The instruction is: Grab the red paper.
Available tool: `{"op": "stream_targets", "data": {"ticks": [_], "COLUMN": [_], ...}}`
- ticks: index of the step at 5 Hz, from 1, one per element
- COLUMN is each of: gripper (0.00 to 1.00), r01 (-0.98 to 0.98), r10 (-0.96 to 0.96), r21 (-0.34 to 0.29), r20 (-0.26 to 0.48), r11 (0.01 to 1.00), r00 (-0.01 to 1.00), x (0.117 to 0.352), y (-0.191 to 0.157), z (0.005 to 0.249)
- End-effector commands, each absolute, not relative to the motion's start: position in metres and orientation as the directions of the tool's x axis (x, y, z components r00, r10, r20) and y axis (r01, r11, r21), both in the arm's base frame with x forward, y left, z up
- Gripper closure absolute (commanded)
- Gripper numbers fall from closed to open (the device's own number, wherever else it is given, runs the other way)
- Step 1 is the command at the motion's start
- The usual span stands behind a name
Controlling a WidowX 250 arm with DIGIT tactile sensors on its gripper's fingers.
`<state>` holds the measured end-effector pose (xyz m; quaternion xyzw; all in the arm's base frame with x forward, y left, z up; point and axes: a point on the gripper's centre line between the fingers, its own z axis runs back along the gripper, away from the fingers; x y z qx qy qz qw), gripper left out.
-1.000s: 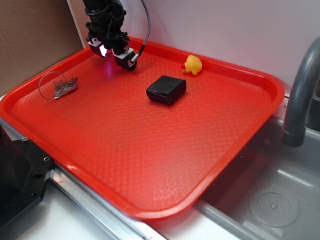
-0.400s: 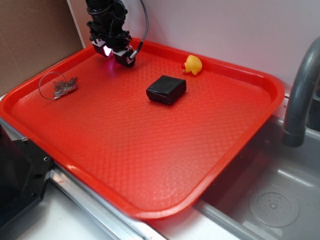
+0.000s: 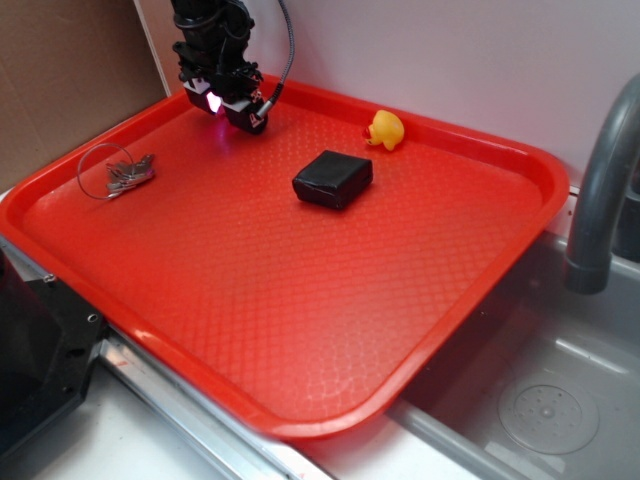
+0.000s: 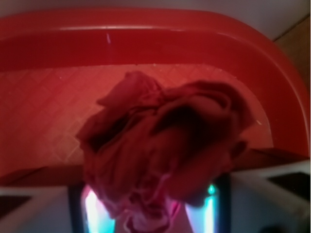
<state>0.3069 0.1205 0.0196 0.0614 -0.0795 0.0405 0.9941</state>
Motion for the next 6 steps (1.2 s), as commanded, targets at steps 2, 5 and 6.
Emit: {"op": "stream_targets", "data": {"ticks": [2, 5, 6], "gripper": [1.00, 1.00, 1.00], "r01": [-0.091, -0.087, -0.067], "r10": [0.061, 0.077, 0.074], "r21": [0.141, 0.032, -0.037], "r20": [0.202, 0.238, 0.257], "r11": [0.986, 0.996, 0.997], "r00": [0.977, 0.968, 0.963], "x": [0.312, 0.263, 0.245], "y": [0.126, 0.061, 0.039], "z": [0.040, 0.169, 0.221]}}
